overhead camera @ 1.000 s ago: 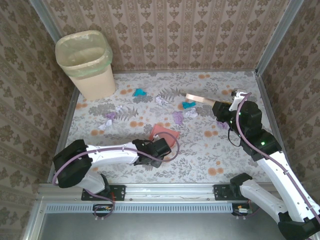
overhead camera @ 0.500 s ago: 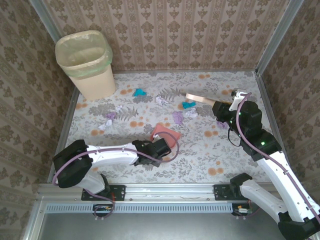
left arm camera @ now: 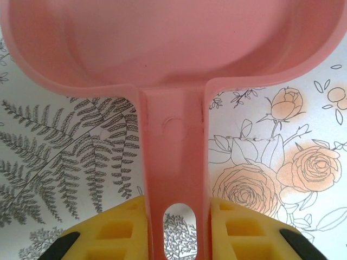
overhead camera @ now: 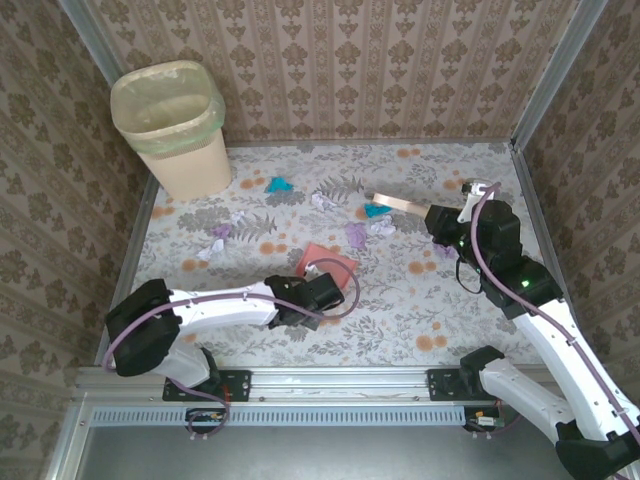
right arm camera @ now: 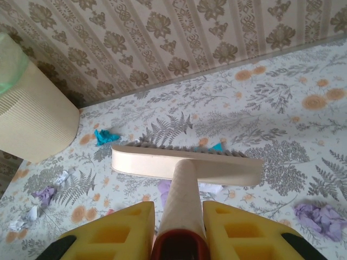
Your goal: Sweep away the paper scraps from the table
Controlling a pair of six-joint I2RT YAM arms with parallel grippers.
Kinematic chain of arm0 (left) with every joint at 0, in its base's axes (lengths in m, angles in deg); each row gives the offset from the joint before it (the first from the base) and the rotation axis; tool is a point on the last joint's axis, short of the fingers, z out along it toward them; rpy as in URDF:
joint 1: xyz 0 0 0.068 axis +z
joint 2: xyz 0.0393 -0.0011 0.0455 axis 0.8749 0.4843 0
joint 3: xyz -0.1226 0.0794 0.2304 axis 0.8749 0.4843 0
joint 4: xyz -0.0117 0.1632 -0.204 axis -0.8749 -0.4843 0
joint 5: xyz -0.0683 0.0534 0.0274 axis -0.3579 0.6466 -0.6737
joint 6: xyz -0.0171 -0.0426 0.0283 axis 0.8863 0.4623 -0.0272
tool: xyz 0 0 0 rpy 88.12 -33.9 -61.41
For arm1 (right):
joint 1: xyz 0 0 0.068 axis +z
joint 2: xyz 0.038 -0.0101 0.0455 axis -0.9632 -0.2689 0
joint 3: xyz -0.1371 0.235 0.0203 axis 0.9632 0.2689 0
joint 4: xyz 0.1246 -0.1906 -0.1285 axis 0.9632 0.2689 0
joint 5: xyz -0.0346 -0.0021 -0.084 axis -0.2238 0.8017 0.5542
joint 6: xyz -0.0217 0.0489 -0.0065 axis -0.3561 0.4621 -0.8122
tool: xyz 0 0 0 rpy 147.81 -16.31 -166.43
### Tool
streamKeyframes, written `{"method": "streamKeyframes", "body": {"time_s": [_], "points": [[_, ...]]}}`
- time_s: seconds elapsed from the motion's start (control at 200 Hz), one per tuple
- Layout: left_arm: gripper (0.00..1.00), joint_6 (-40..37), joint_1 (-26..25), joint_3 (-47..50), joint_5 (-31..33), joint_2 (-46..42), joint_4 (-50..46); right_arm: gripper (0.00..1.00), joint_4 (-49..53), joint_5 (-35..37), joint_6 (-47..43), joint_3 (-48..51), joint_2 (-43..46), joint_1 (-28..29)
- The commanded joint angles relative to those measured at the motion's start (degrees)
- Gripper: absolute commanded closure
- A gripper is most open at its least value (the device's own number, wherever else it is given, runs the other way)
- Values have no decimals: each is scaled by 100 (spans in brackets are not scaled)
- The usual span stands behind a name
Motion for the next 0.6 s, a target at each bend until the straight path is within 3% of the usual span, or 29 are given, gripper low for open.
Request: {"method": "streamKeyframes", "body": {"time_s": [0.0,0.245,0.595], "points": [[100,-286,147,-315,-166,-261,-491,100,241,226,298,-430,-35,81],[100,-1036,319,-561,-730,-311,-894,100,319,46,1142,-585,-413,303],[100,-1403,601,-542,-1169,64,-568,100,-378,624,1365,-812,-1610,1186]]}}
